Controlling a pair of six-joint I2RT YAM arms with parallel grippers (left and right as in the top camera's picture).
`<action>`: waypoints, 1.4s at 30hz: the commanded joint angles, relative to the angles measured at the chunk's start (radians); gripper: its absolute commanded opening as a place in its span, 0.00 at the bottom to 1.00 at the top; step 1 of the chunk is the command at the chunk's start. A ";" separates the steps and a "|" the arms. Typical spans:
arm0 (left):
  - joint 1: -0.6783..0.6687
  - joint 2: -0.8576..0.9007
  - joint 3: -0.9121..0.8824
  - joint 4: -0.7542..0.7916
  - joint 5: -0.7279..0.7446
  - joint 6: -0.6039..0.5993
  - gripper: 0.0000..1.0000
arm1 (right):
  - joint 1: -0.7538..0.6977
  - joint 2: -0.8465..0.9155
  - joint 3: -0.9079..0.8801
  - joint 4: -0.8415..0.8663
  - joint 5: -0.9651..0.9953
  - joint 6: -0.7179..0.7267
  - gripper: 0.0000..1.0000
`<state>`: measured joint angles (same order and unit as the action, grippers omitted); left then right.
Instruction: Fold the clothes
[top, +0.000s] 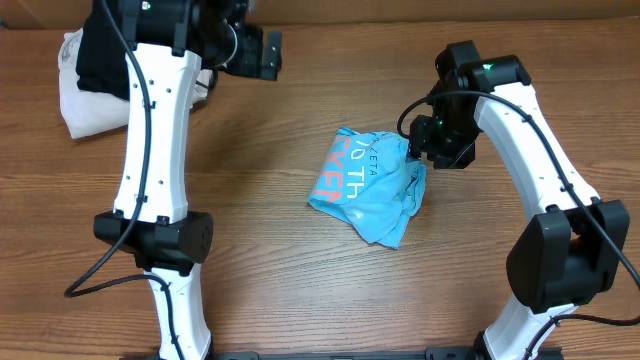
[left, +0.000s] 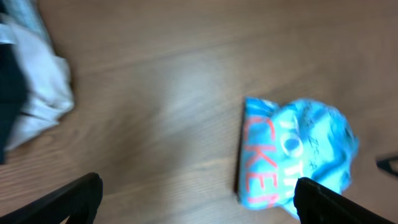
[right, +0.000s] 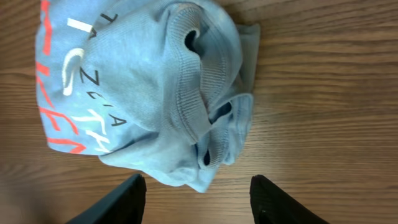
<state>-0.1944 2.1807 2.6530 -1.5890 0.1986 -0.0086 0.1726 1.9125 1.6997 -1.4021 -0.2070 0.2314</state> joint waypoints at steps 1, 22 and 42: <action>-0.071 0.002 -0.058 -0.018 0.078 0.106 1.00 | -0.053 -0.009 0.003 0.009 -0.032 0.013 0.58; -0.367 0.004 -0.854 0.337 0.031 0.227 1.00 | -0.308 -0.009 0.003 0.004 -0.031 -0.003 0.61; -0.289 0.004 -1.023 0.618 -0.386 0.113 1.00 | -0.309 -0.009 0.003 0.018 -0.030 -0.004 0.60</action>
<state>-0.5213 2.1811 1.6363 -1.0016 -0.0490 0.1265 -0.1360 1.9125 1.6997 -1.3880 -0.2321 0.2344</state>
